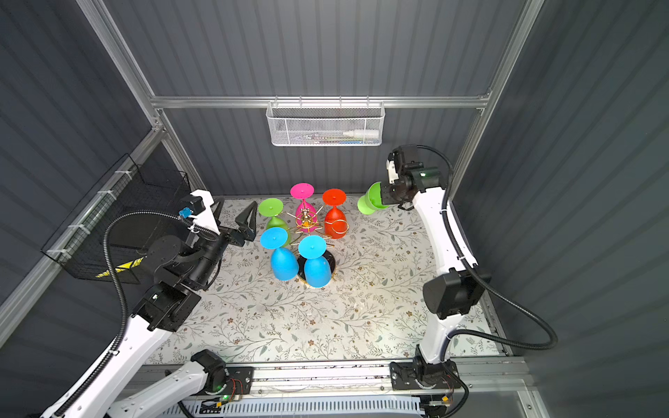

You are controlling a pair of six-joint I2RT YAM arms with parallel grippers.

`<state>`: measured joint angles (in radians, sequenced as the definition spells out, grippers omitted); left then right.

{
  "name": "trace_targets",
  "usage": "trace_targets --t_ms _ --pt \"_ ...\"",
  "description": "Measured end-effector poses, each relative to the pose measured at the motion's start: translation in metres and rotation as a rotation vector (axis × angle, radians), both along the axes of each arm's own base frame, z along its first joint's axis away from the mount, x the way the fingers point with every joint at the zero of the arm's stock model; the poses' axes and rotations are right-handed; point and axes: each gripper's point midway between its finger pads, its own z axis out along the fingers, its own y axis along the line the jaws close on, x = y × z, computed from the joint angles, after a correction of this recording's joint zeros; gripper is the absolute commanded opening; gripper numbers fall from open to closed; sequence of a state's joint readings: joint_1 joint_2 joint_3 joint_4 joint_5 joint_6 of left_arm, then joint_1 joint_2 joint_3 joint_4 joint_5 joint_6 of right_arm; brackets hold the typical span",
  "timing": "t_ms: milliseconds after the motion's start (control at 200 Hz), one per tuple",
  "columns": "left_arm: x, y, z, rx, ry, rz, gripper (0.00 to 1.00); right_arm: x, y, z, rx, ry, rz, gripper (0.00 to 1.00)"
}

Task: Take the wine glass off the wine glass rack
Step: 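Carry the lime green glass away from the rack with the right gripper, then lower the glass upright onto the table beside the rack and open the right gripper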

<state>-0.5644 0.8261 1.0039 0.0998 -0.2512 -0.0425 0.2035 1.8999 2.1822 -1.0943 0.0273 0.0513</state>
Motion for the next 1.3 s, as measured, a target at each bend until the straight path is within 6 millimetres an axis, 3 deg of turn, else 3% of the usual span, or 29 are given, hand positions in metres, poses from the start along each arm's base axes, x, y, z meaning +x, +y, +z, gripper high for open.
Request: trace_targets --t_ms 315,610,910,1301 --pt "-0.013 0.021 -0.002 -0.004 0.007 0.064 0.95 0.035 0.006 -0.056 -0.042 0.125 0.006 0.01" --pt "-0.016 0.029 -0.003 -0.011 0.006 0.094 0.95 0.051 0.023 -0.095 -0.086 0.180 0.028 0.04" --pt "-0.014 0.029 -0.008 0.000 0.024 0.101 0.95 0.054 0.031 -0.133 -0.119 0.253 0.049 0.08" --pt "-0.017 0.033 -0.007 -0.006 0.021 0.115 0.95 0.054 0.032 -0.137 -0.116 0.261 0.051 0.20"
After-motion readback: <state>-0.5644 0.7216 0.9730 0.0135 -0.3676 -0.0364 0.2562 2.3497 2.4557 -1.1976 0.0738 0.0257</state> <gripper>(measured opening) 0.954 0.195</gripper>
